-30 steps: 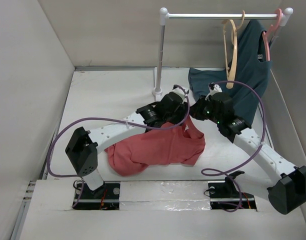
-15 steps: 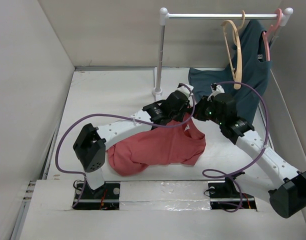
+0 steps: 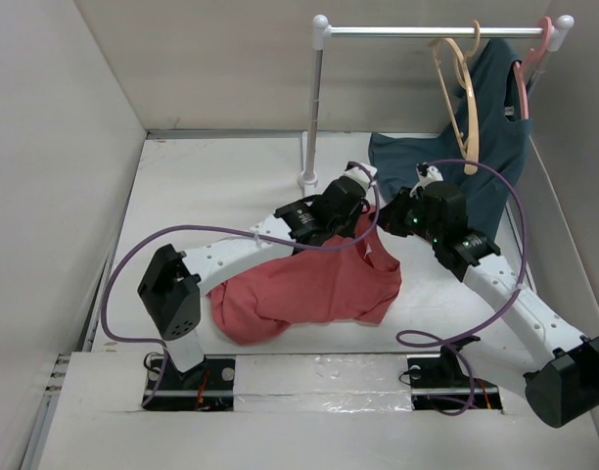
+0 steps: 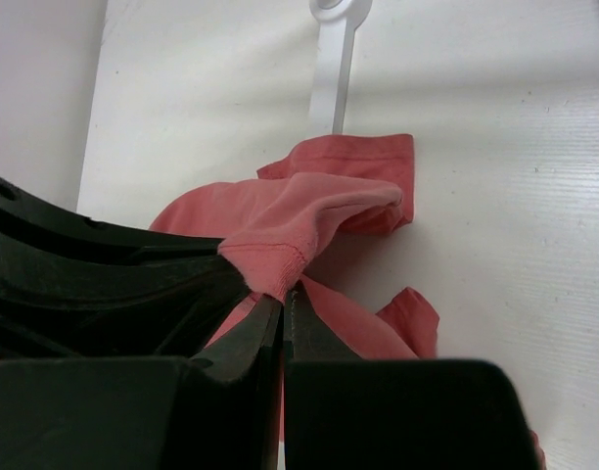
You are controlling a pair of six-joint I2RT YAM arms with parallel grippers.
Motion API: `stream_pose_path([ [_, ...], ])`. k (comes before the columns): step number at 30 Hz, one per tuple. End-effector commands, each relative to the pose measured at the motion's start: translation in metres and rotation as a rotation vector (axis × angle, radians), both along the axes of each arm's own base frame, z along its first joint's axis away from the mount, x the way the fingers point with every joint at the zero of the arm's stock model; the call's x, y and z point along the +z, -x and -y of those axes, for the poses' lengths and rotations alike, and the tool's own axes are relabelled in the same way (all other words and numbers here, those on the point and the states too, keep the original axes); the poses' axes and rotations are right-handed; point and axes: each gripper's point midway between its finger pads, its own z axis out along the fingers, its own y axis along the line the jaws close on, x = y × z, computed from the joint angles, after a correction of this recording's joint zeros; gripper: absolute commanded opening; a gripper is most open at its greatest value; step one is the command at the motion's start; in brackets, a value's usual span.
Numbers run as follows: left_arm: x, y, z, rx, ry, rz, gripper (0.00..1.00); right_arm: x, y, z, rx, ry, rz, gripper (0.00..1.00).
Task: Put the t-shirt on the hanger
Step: Pick up the T-shirt from the center of the board.
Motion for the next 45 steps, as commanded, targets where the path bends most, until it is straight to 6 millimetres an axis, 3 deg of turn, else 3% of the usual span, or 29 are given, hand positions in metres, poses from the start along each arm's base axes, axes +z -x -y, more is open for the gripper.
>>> stream_pose_path([
  [1, 0.042, 0.005, -0.012, 0.013, 0.065, 0.046, 0.00, 0.015, -0.009, 0.007, -0.018, 0.013, 0.055, 0.00],
  [8, 0.065, 0.016, -0.009, -0.031, 0.128, 0.041, 0.00, 0.009, -0.015, 0.007, -0.016, 0.038, 0.038, 0.00],
  [16, 0.056, 0.022, -0.007, -0.067, 0.133, -0.002, 0.05, 0.014, -0.021, 0.008, -0.023, 0.051, 0.056, 0.00],
  [20, 0.048, 0.018, -0.014, -0.038, 0.119, -0.007, 0.01, 0.020, -0.022, 0.007, -0.021, 0.050, 0.071, 0.00],
  [26, 0.061, 0.014, -0.024, 0.005, 0.150, 0.023, 0.00, 0.013, -0.017, 0.012, -0.030, 0.065, 0.057, 0.00],
  [31, 0.072, 0.021, -0.024, -0.002, 0.212, 0.022, 0.00, 0.016, 0.001, 0.011, 0.005, 0.052, 0.021, 0.01],
  [33, 0.076, 0.024, -0.022, -0.015, 0.243, 0.016, 0.00, 0.017, 0.014, 0.009, 0.036, 0.036, 0.006, 0.13],
  [34, 0.078, 0.026, -0.020, -0.015, 0.263, 0.009, 0.00, 0.017, 0.019, 0.010, 0.037, 0.032, 0.001, 0.26],
  [37, 0.084, 0.034, -0.013, -0.055, 0.324, -0.009, 0.00, 0.021, 0.036, 0.020, 0.025, 0.049, -0.018, 0.53],
  [39, 0.084, 0.040, -0.009, -0.080, 0.355, -0.029, 0.00, 0.027, 0.049, 0.027, 0.027, 0.073, -0.031, 0.61],
  [40, 0.084, 0.041, -0.008, -0.086, 0.364, -0.031, 0.00, 0.047, 0.053, 0.028, 0.031, 0.064, 0.001, 0.64],
  [42, 0.082, 0.044, -0.006, -0.101, 0.374, -0.034, 0.00, 0.067, 0.062, 0.028, 0.052, 0.059, 0.018, 0.57],
  [43, 0.080, 0.044, -0.006, -0.102, 0.370, -0.035, 0.00, 0.081, 0.064, 0.028, 0.059, 0.049, 0.042, 0.26],
  [44, 0.079, 0.049, -0.003, -0.134, 0.375, -0.048, 0.00, 0.117, 0.064, 0.029, 0.056, 0.033, 0.121, 0.10],
  [45, 0.080, 0.050, -0.003, -0.144, 0.372, -0.044, 0.00, 0.135, 0.064, 0.032, 0.042, 0.034, 0.154, 0.00],
])
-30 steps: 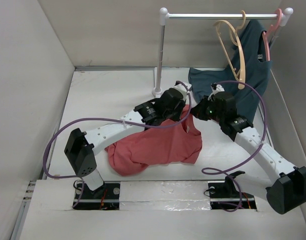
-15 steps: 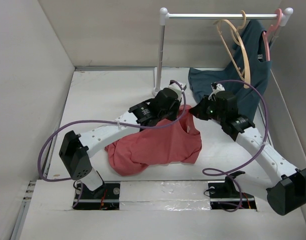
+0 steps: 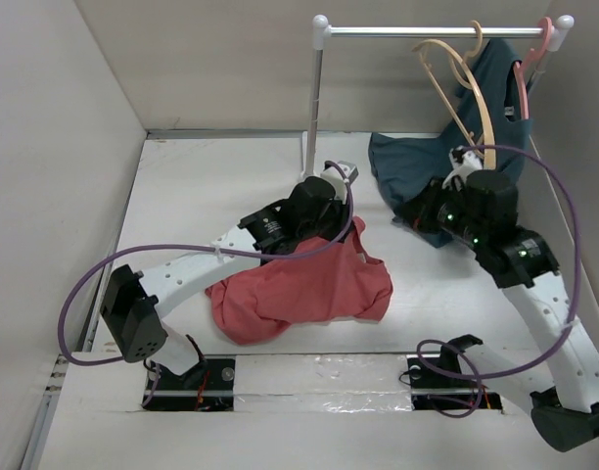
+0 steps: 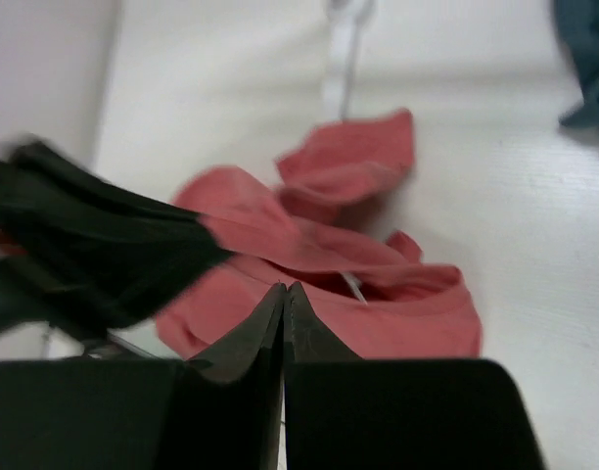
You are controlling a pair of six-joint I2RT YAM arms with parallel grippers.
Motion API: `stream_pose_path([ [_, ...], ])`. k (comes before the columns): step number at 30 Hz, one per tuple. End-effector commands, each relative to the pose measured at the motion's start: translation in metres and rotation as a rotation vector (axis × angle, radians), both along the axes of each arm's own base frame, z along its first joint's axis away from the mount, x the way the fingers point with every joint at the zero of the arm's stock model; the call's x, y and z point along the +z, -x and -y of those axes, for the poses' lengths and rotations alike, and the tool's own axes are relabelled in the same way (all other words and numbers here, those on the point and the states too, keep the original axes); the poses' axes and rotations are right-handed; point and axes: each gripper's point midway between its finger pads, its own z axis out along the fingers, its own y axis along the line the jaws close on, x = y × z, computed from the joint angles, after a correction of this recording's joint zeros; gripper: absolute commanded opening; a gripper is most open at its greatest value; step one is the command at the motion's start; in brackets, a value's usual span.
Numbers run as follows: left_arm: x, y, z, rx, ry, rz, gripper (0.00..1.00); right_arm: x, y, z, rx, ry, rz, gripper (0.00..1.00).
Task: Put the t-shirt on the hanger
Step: Pick up the T-shirt from the center of the board, then pick up the hanger from the clothesline.
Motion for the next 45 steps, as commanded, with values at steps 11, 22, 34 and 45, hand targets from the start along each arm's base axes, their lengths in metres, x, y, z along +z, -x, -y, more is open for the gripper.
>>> stream_pose_path([
  [11, 0.035, 0.018, 0.007, -0.137, 0.127, 0.061, 0.00, 0.222, -0.078, 0.118, -0.505, 0.190, 0.542, 0.15],
  [22, 0.030, 0.033, -0.002, -0.184, 0.144, 0.068, 0.00, 0.174, -0.179, 0.158, -0.441, 0.283, 0.449, 0.84],
  [34, 0.021, 0.037, 0.000, -0.219, 0.116, 0.058, 0.00, 0.150, -0.210, 0.181, -0.495, 0.323, 0.420, 0.79],
  [45, 0.022, 0.035, 0.001, -0.220, 0.104, 0.056, 0.00, 0.152, -0.232, 0.183, -0.550, 0.387, 0.424, 0.45],
])
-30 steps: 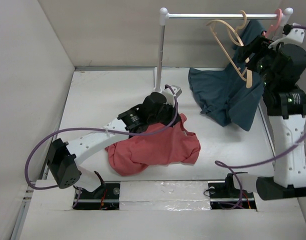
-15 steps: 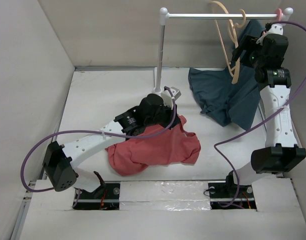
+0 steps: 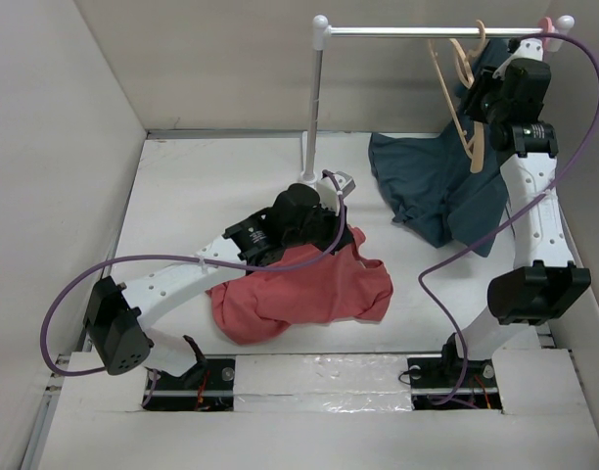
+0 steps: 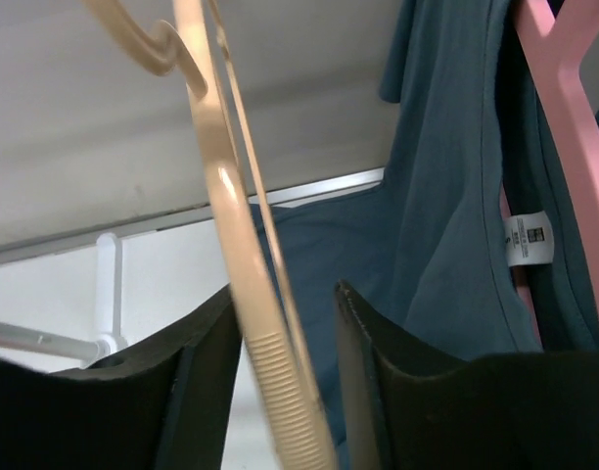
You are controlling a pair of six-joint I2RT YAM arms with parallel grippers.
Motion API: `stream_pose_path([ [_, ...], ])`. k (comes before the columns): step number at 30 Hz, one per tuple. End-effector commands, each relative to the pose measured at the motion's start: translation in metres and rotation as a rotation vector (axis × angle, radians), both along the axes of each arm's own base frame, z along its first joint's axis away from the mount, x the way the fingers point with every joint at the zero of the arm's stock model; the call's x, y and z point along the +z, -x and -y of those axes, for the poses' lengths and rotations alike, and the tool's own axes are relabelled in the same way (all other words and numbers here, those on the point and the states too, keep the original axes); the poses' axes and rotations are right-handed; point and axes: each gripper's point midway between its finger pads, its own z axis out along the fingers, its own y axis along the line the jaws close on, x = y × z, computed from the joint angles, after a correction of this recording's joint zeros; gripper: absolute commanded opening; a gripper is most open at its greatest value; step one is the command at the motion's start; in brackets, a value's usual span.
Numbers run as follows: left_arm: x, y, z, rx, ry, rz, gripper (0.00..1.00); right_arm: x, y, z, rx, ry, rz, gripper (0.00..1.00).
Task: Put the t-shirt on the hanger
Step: Pick up the hanger from the clothesline.
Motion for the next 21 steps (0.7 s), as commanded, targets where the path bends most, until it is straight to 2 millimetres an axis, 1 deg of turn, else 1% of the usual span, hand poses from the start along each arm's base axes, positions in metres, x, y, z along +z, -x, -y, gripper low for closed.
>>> stream_pose_path([
  [1, 0.020, -0.003, 0.003, -0.014, 0.054, 0.032, 0.00, 0.043, 0.001, 0.001, -0.041, 0.036, 0.124, 0.44],
  [2, 0.021, 0.000, 0.004, -0.027, 0.066, 0.027, 0.00, 0.043, 0.000, -0.002, -0.035, 0.043, 0.125, 0.37],
  [4, 0.020, -0.006, 0.000, -0.015, 0.074, 0.014, 0.00, 0.047, -0.001, -0.002, -0.033, 0.046, 0.132, 0.32],
  [5, 0.020, -0.005, 0.001, -0.021, 0.081, 0.008, 0.00, 0.042, -0.006, -0.007, -0.021, 0.052, 0.122, 0.29],
  [6, 0.020, -0.008, -0.001, -0.013, 0.081, 0.008, 0.00, 0.040, -0.008, -0.007, -0.015, 0.056, 0.110, 0.26],
  [7, 0.021, -0.008, -0.001, -0.013, 0.083, 0.009, 0.00, 0.044, -0.009, -0.007, -0.015, 0.057, 0.115, 0.22],
  [8, 0.021, -0.007, -0.002, -0.013, 0.080, 0.011, 0.00, 0.044, -0.011, -0.007, -0.014, 0.065, 0.110, 0.16],
  [9, 0.022, -0.010, -0.005, -0.004, 0.081, 0.013, 0.00, 0.040, -0.013, -0.006, -0.016, 0.068, 0.099, 0.13],
  [12, 0.026, -0.010, -0.006, -0.001, 0.084, 0.021, 0.00, 0.048, -0.014, -0.007, -0.022, 0.092, 0.114, 0.02],
  [14, 0.026, -0.014, -0.009, 0.010, 0.085, 0.023, 0.00, 0.055, -0.012, -0.007, -0.017, 0.097, 0.132, 0.00],
  [17, 0.030, -0.014, -0.009, 0.010, 0.088, 0.030, 0.00, 0.067, -0.009, -0.014, 0.017, 0.092, 0.172, 0.00],
  [19, 0.030, -0.019, -0.012, 0.022, 0.086, 0.036, 0.00, 0.080, -0.004, -0.020, 0.049, 0.090, 0.210, 0.00],
  [21, 0.033, -0.019, -0.012, 0.022, 0.089, 0.041, 0.00, 0.085, -0.001, -0.025, 0.078, 0.089, 0.230, 0.00],
])
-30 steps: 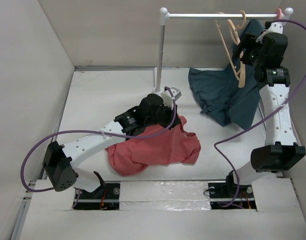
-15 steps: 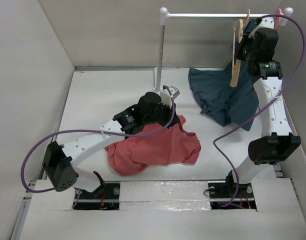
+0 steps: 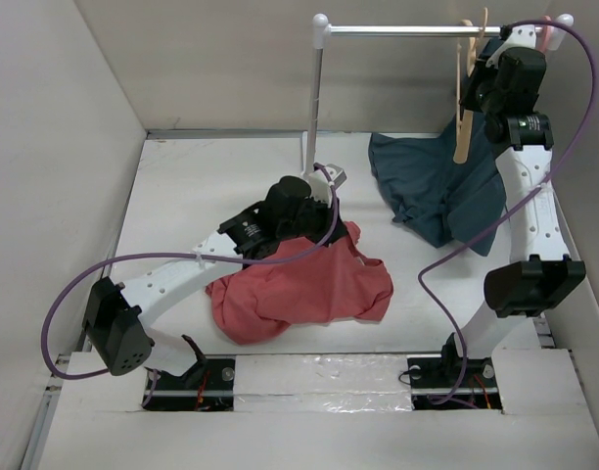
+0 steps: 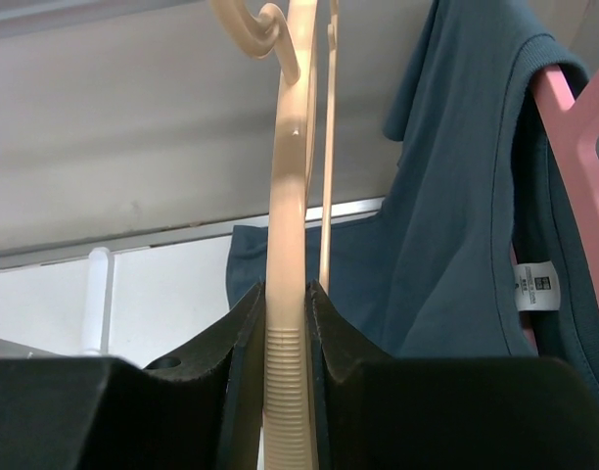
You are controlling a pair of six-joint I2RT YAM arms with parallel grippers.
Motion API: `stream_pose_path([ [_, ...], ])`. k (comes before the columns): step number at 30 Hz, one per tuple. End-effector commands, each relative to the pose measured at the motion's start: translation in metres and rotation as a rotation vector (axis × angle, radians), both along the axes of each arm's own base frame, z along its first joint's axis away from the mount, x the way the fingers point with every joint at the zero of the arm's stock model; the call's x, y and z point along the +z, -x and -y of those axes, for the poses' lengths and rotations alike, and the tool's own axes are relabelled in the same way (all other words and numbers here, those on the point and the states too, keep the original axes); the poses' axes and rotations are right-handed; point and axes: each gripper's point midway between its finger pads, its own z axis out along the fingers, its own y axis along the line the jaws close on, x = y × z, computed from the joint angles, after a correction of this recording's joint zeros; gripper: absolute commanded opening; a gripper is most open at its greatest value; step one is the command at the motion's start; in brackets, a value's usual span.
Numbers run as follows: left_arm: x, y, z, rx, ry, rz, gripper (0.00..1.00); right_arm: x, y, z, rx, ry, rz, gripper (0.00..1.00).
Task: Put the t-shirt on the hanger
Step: Pick up the hanger from the clothesline.
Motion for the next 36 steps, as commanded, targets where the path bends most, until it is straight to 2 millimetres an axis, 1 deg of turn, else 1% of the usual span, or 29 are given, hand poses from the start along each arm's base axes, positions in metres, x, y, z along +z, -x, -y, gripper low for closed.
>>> stream_pose_path([
  [1, 0.031, -0.006, -0.003, 0.007, 0.071, 0.063, 0.00, 0.070, 0.017, -0.013, 0.067, 0.016, 0.199, 0.00],
  [3, 0.032, -0.007, -0.002, 0.007, 0.072, 0.067, 0.00, 0.077, 0.024, -0.014, 0.073, 0.015, 0.219, 0.00],
  [4, 0.032, -0.010, -0.004, 0.015, 0.072, 0.069, 0.00, 0.071, 0.025, -0.025, 0.115, 0.007, 0.209, 0.00],
  [6, 0.031, -0.011, -0.004, 0.019, 0.070, 0.067, 0.00, 0.072, 0.033, -0.029, 0.139, -0.005, 0.214, 0.00],
  [7, 0.032, -0.011, -0.004, 0.018, 0.070, 0.069, 0.00, 0.063, 0.034, -0.031, 0.146, -0.012, 0.194, 0.00],
  [8, 0.032, -0.015, -0.006, 0.027, 0.071, 0.070, 0.00, 0.060, 0.036, -0.032, 0.151, -0.020, 0.192, 0.00],
  [9, 0.034, -0.016, -0.005, 0.027, 0.072, 0.078, 0.00, 0.066, 0.044, -0.035, 0.166, -0.032, 0.215, 0.00],
  [10, 0.034, -0.017, -0.005, 0.028, 0.071, 0.079, 0.00, 0.064, 0.047, -0.037, 0.171, -0.040, 0.218, 0.00],
  [11, 0.034, -0.016, -0.005, 0.025, 0.071, 0.077, 0.00, 0.051, 0.048, -0.043, 0.188, -0.053, 0.193, 0.00],
  [13, 0.034, -0.021, -0.007, 0.034, 0.067, 0.080, 0.00, 0.052, 0.057, -0.047, 0.208, -0.075, 0.204, 0.00],
  [14, 0.033, -0.021, -0.007, 0.034, 0.064, 0.077, 0.00, 0.042, 0.058, -0.048, 0.208, -0.086, 0.184, 0.00],
  [15, 0.034, -0.025, -0.010, 0.046, 0.063, 0.083, 0.00, 0.043, 0.061, -0.053, 0.220, -0.093, 0.194, 0.00],
  [17, 0.035, -0.029, -0.013, 0.055, 0.063, 0.084, 0.00, 0.047, 0.072, -0.055, 0.226, -0.105, 0.216, 0.00],
  [18, 0.037, -0.032, -0.014, 0.056, 0.067, 0.083, 0.00, 0.042, 0.073, -0.057, 0.237, -0.123, 0.218, 0.00],
  [20, 0.038, -0.032, -0.013, 0.054, 0.071, 0.078, 0.00, 0.047, 0.084, -0.061, 0.253, -0.141, 0.242, 0.00],
  [21, 0.041, -0.036, -0.016, 0.062, 0.074, 0.082, 0.00, 0.041, 0.086, -0.063, 0.264, -0.152, 0.233, 0.00],
  [23, 0.042, -0.041, -0.017, 0.072, 0.071, 0.081, 0.00, 0.044, 0.097, -0.069, 0.281, -0.166, 0.251, 0.00],
  [24, 0.047, -0.045, -0.019, 0.082, 0.078, 0.090, 0.00, 0.043, 0.101, -0.070, 0.287, -0.174, 0.250, 0.00],
  [25, 0.048, -0.046, -0.018, 0.080, 0.078, 0.092, 0.00, 0.033, 0.104, -0.072, 0.295, -0.181, 0.230, 0.00],
  [26, 0.045, -0.052, -0.021, 0.092, 0.068, 0.086, 0.00, 0.029, 0.109, -0.077, 0.311, -0.191, 0.222, 0.00],
  [27, 0.049, -0.059, -0.023, 0.108, 0.068, 0.093, 0.00, 0.032, 0.121, -0.079, 0.321, -0.208, 0.224, 0.00],
  [28, 0.049, -0.062, -0.023, 0.111, 0.059, 0.095, 0.00, 0.028, 0.129, -0.084, 0.346, -0.223, 0.209, 0.00],
  [29, 0.043, -0.068, -0.025, 0.127, 0.041, 0.088, 0.00, 0.019, 0.136, -0.091, 0.371, -0.241, 0.179, 0.00],
  [30, 0.045, -0.075, -0.028, 0.142, 0.041, 0.095, 0.00, 0.017, 0.154, -0.098, 0.395, -0.283, 0.152, 0.00],
  [31, 0.044, -0.076, -0.027, 0.138, 0.041, 0.093, 0.00, 0.014, 0.168, -0.109, 0.455, -0.312, 0.129, 0.00],
  [33, 0.040, -0.090, -0.035, 0.172, 0.037, 0.083, 0.00, -0.010, 0.195, -0.131, 0.539, -0.376, 0.031, 0.00],
  [34, 0.043, -0.091, -0.033, 0.170, 0.042, 0.087, 0.00, -0.008, 0.221, -0.140, 0.597, -0.393, 0.030, 0.00],
  [35, 0.041, -0.099, -0.036, 0.185, 0.039, 0.084, 0.00, -0.014, 0.235, -0.144, 0.620, -0.412, 0.006, 0.00],
  [36, 0.043, -0.106, -0.042, 0.208, 0.039, 0.087, 0.00, -0.038, 0.252, -0.151, 0.638, -0.436, -0.089, 0.00],
])
